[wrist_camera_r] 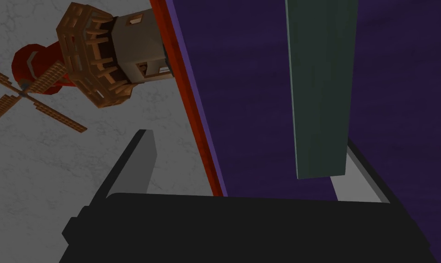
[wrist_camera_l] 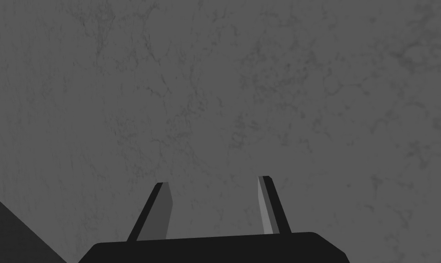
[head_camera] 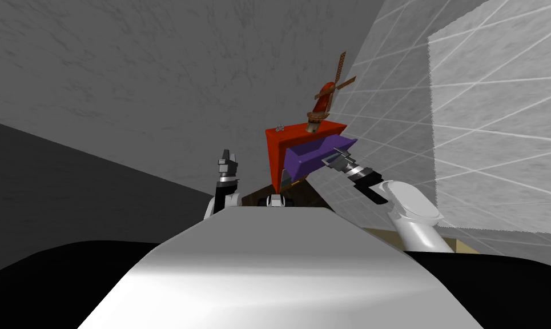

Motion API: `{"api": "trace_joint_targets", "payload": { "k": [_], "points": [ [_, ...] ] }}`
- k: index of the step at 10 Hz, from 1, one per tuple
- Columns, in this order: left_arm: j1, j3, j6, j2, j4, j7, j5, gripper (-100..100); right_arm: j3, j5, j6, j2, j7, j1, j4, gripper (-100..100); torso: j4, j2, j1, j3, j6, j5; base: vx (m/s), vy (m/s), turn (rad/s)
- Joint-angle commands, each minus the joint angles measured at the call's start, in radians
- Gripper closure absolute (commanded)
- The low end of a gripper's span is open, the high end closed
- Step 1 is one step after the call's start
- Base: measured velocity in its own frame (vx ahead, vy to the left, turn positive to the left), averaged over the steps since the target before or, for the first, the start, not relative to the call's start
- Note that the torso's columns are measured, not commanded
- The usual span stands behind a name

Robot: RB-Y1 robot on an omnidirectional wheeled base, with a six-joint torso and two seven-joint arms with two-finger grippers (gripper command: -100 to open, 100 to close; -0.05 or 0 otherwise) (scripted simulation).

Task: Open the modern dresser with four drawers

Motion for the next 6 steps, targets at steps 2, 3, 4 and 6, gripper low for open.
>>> {"api": "trace_joint_targets", "payload": {
  "k": [2,3,4,6],
  "points": [
    [0.000,0.000,0.000,0.000,0.000,0.000,0.000,0,0.001,0.001,-0.001,-0.001,-0.003,0.002,0.003,0,-0.003,-0.001,0.001,0.000,-0.001,-0.002,0.003,0.001,0.001],
    [0.000,0.000,0.000,0.000,0.000,0.000,0.000,0,0.002,0.001,-0.001,-0.001,-0.003,0.004,0.004,0,-0.004,-0.003,0.002,-0.001,-0.001,-0.002,0.000,0.000,0.000],
    [0.000,0.000,0.000,0.000,0.000,0.000,0.000,0,0.003,0.002,-0.001,-0.001,-0.002,0.005,0.006,0,-0.005,-0.005,0.002,-0.002,-0.001,-0.002,0.000,0.000,0.000],
    [0.000,0.000,0.000,0.000,0.000,0.000,0.000,0,0.004,0.003,-0.001,0.000,-0.002,0.006,0.007,0,-0.006,-0.006,0.002,-0.003,-0.002,-0.002,0.000,0.000,0.000]
  ]
}}
